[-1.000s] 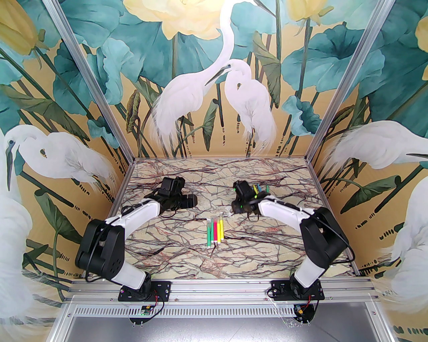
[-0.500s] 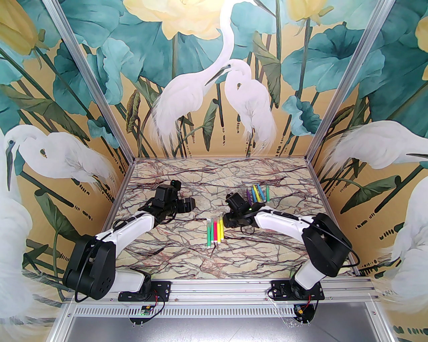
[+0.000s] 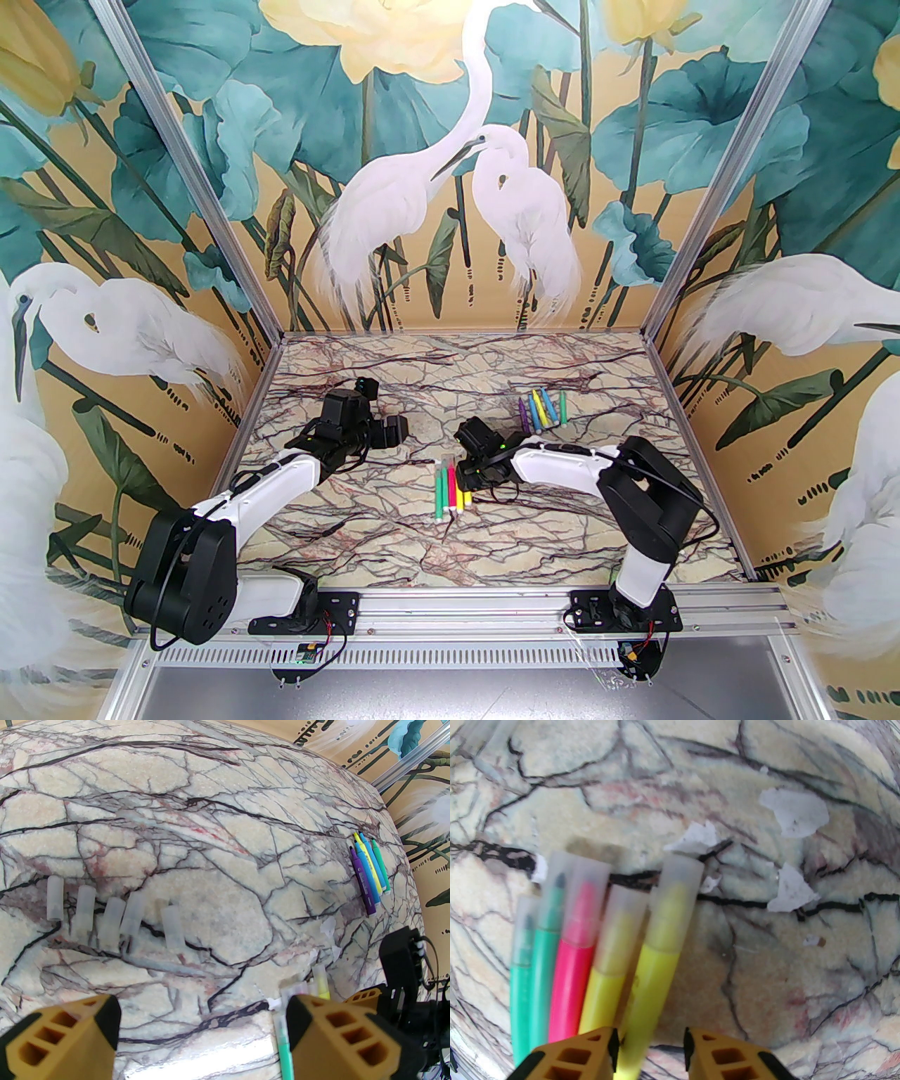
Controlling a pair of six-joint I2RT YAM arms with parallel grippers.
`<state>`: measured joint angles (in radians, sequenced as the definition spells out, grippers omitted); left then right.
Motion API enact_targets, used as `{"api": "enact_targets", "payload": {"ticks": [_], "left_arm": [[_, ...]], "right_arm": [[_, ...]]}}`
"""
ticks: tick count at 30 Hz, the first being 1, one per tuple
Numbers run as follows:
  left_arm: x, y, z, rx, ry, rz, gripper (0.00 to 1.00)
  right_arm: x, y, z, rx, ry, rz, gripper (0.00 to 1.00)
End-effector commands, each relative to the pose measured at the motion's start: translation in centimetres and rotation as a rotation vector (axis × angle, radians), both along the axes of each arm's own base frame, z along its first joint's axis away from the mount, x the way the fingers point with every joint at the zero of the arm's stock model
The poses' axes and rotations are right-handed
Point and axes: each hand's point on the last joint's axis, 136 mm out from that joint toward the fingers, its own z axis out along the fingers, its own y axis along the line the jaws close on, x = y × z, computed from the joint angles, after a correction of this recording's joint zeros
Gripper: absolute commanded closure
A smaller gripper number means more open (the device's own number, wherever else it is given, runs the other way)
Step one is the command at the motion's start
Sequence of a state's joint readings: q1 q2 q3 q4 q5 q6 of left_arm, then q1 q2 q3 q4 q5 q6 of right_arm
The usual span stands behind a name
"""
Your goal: Open the pen caps
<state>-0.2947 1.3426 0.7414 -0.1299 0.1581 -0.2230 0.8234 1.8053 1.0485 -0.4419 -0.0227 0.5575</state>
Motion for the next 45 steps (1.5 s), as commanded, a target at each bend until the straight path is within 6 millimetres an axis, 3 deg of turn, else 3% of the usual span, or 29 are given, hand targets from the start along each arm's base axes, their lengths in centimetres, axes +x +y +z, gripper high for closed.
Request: {"api": "enact_targets", "payload": {"ticks": [1,14,19,26,31,36,45], "left_arm": [[0.0,0.5,0.0,0.018,-0.017,0.008,0.18],[0.2,0.2,0.4,0.0,-0.024,0.0,0.18],[0.2,-0.3,0.2,-0.026,-0.017,-0.015,0.18],[0.3,-1.9,-0.2,-0.104,0.017,-0.058,0.19],[0.4,-3.0,-0.6,-0.171,0.047,-0.078,0.21],[0.3,-4.2,-0.6,-0.218,0.073,-0.124,0.23],[-0.3,-9.1,2.0,-0.445,0.04,-0.266,0.26]], "right_arm": [[0.1,-0.4,-0.4,-0.049,0.006,-0.015,0.64],[0.7,-3.5,-1.0,-0.262,-0.025,0.014,0.7],[0.5,-3.2,-1.7,-0.264,-0.014,0.049,0.7],[0.8,-2.7,-2.4,-0.225,-0.006,0.062,0.81],[1.4,-3.1,-1.3,-0.171,-0.022,0.043,0.88],[2.1,-2.9,1.3,-0.021,-0.07,0.044,0.95],[3.5,-3.7,5.3,0.151,-0.163,0.033,1.0]]}}
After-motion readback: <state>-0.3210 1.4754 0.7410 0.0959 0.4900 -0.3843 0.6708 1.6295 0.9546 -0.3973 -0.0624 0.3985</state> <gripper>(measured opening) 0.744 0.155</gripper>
